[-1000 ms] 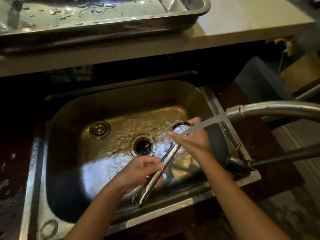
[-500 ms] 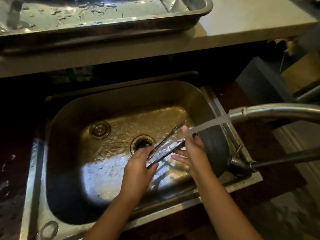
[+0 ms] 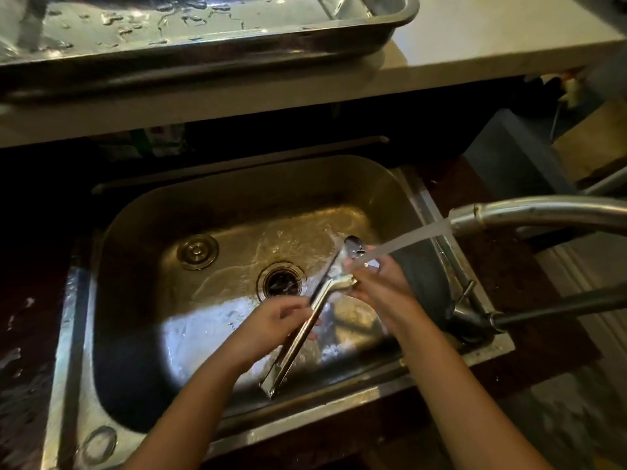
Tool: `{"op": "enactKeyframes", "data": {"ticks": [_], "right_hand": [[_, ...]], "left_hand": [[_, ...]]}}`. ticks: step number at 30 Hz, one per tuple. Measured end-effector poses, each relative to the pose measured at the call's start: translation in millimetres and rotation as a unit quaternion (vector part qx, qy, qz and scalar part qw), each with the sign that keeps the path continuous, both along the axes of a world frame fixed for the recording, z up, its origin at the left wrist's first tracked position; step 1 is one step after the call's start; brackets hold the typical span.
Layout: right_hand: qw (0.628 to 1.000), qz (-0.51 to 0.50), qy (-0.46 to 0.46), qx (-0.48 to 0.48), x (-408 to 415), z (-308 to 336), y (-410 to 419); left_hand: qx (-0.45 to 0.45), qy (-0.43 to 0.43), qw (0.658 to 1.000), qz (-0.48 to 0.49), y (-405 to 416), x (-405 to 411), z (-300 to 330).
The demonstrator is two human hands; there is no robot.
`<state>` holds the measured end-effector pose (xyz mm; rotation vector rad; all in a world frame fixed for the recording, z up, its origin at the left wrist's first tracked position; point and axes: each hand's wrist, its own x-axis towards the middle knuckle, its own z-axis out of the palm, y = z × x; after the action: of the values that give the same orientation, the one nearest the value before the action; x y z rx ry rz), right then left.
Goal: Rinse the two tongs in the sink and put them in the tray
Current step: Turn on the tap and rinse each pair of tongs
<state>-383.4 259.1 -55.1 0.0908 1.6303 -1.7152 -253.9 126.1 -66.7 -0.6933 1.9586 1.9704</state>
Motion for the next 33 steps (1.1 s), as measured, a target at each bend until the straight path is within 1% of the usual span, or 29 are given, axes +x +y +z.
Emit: {"op": "enactKeyframes", "data": {"ticks": [1,2,4,6,7,11,12,14,16,18,19,20,23,26,29,31,33], "right_hand": [[1.000,0.017,0.009,0.003,-0.1,0.4,0.5],[0.998,0.047,0.029,0.033,0.0,-0.3,1.1],[0.978,0.112,0.087,0.155,1.3,-0.4,0.2],[0.950,0.123,0.148,0.247,1.8,-2.2,-3.3],[0.945,0.104,0.171,0.259,-0.4,-3.5,-4.9],[0.930,0.037,0.286,0.229,-18.0,-2.4,-8.7],[0.933,0.025,0.285,0.217,-23.4,-3.7,-7.8],[0.952,0.020,0.240,0.187,-28.2,0.5,-6.6],[0.964,0.092,0.198,0.154,-30.0,2.2,-2.9],[0.965,0.168,0.146,0.136,-26.3,1.1,0.8],[0.967,0.172,0.131,0.136,-24.7,-0.4,2.0],[0.972,0.150,0.125,0.133,-24.0,-2.1,1.7],[0.977,0.068,0.164,0.119,-21.1,-4.0,-3.0],[0.973,0.035,0.191,0.124,-19.1,-2.6,-6.0],[0.970,0.064,0.217,0.083,-17.8,0.7,-5.5],[0.967,0.088,0.234,0.051,-17.0,4.2,-6.8],[0.964,0.090,0.249,0.036,-18.0,9.4,-8.8]], "left_hand": [[0.034,-0.005,0.999,0.007,-2.8,0.7,2.2],[0.052,-0.007,0.999,0.015,-4.3,1.5,3.8],[0.066,-0.007,0.997,0.027,-3.5,1.6,4.5],[0.067,-0.005,0.997,0.034,0.9,1.5,3.0],[0.073,-0.006,0.996,0.042,4.1,1.7,2.6],[0.083,0.005,0.994,0.075,16.1,1.6,0.9],[0.080,0.008,0.993,0.084,17.2,0.6,0.5],[0.069,0.016,0.993,0.096,16.5,-2.3,-0.2],[0.069,0.023,0.992,0.106,13.5,-4.4,-0.4],[0.072,0.027,0.990,0.114,9.9,-4.0,-1.8],[0.072,0.027,0.990,0.115,8.6,-3.4,-2.6],[0.071,0.026,0.991,0.110,7.7,-3.1,-3.5],[0.063,0.014,0.994,0.090,7.6,-2.5,-6.7],[0.072,0.006,0.995,0.071,7.0,-4.5,-8.0],[0.070,0.013,0.996,0.044,3.8,-18.8,-2.0],[0.065,0.034,0.996,0.052,0.7,-33.7,3.5],[0.062,0.047,0.995,0.056,-1.5,-47.5,8.4]]}}
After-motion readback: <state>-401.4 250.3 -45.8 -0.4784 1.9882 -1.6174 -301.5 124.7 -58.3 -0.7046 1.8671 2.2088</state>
